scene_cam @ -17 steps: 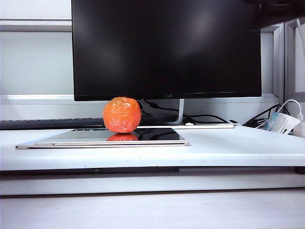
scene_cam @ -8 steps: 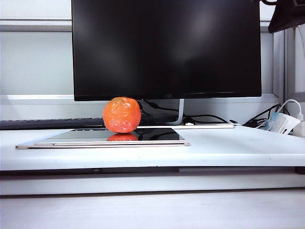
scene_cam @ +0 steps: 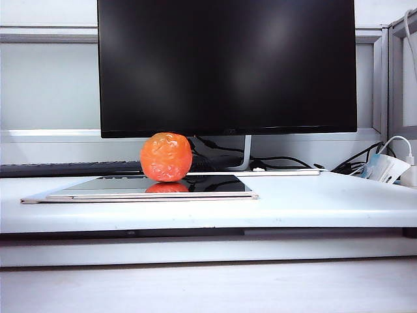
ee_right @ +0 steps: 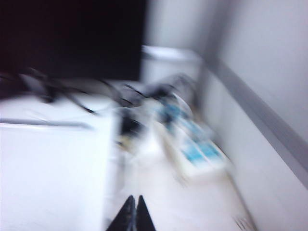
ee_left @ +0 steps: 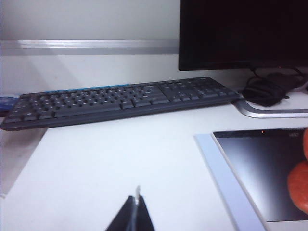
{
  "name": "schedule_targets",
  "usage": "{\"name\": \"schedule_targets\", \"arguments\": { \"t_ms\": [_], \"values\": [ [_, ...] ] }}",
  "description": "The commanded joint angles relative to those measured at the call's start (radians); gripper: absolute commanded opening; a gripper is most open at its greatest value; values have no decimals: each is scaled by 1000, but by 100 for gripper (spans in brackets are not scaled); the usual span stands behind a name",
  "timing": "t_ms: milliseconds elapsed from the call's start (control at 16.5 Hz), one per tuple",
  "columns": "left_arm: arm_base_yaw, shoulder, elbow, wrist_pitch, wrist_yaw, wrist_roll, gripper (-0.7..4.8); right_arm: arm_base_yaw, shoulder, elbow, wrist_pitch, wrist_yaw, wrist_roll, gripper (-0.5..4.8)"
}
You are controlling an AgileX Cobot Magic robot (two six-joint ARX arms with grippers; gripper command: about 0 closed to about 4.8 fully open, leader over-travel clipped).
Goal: Place the orange on the center of the mirror.
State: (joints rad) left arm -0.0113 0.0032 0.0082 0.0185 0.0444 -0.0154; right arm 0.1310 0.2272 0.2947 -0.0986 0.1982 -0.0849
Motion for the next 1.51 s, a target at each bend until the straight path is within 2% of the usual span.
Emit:
{"name": "schedule_targets", "arguments": {
  "t_ms": [61, 121, 484, 726, 1513],
  "values": [
    [0, 0, 2, 12, 4, 4, -5, -134, -142, -134, 51, -193, 18, 3],
    [0, 0, 2, 12, 4, 4, -5, -154, -171, -165, 51, -225, 23, 3],
    [0, 0, 2, 12, 4, 4, -5, -146, -225, -286, 72, -220, 119, 3],
    [0, 0, 2, 12, 4, 5, -5, -114, -225, -287, 75, -220, 119, 3],
    [0, 0, 2, 12, 4, 4, -5, -110, -225, -287, 74, -219, 118, 3]
  ]
}}
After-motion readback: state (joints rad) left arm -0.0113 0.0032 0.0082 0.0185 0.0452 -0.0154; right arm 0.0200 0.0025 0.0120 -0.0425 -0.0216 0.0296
